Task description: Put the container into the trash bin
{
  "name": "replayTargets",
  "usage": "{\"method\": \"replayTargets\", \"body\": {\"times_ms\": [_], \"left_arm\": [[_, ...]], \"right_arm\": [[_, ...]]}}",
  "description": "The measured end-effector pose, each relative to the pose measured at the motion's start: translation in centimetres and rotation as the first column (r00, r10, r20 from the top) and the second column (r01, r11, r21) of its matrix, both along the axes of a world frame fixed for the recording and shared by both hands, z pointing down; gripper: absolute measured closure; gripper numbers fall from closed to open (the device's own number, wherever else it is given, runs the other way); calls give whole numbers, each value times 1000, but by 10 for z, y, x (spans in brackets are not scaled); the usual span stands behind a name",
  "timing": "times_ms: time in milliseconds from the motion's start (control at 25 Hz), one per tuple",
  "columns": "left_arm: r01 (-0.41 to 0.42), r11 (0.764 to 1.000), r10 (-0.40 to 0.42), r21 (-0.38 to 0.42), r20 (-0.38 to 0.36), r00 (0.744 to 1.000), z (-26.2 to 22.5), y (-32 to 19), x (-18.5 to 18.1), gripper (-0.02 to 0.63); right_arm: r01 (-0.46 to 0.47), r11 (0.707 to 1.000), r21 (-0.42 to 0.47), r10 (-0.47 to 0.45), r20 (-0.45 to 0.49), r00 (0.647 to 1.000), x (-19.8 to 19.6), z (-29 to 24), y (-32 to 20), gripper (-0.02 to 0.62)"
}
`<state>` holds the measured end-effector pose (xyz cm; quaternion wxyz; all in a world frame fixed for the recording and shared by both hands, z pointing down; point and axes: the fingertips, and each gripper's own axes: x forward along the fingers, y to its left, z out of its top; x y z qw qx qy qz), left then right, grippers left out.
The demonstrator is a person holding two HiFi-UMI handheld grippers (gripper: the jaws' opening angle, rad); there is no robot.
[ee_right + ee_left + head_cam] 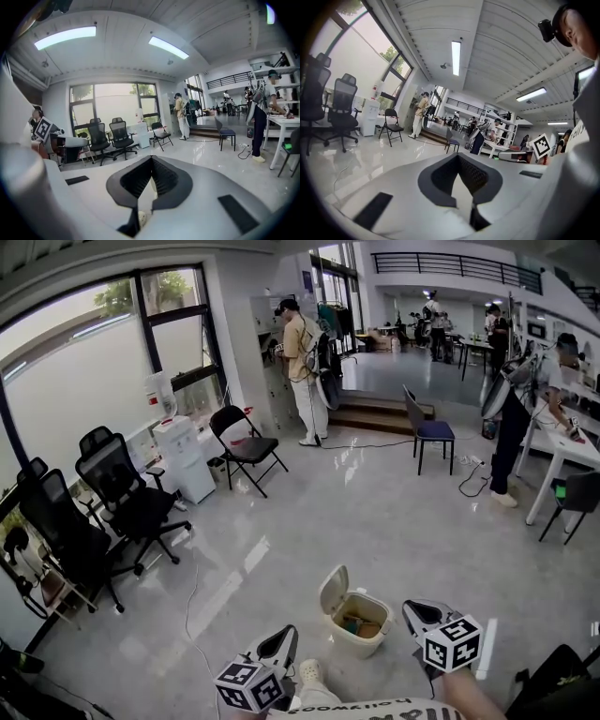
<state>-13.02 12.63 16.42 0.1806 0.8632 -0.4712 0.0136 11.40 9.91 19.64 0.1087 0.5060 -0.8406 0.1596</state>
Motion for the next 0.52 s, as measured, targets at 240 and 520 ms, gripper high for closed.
{"method": "replayTargets", "body": {"times_ms": [240, 520], "left_arm": [[-17, 1000, 17, 11, -27, 999, 3, -15, 0, 611], [-47, 999, 47, 6, -22, 999, -16, -49, -21, 611]], "right_arm": [[-28, 999, -14, 28, -16, 999, 7, 9, -3, 594], [-45, 999, 1, 45, -34, 998, -18, -12, -29, 594]]}}
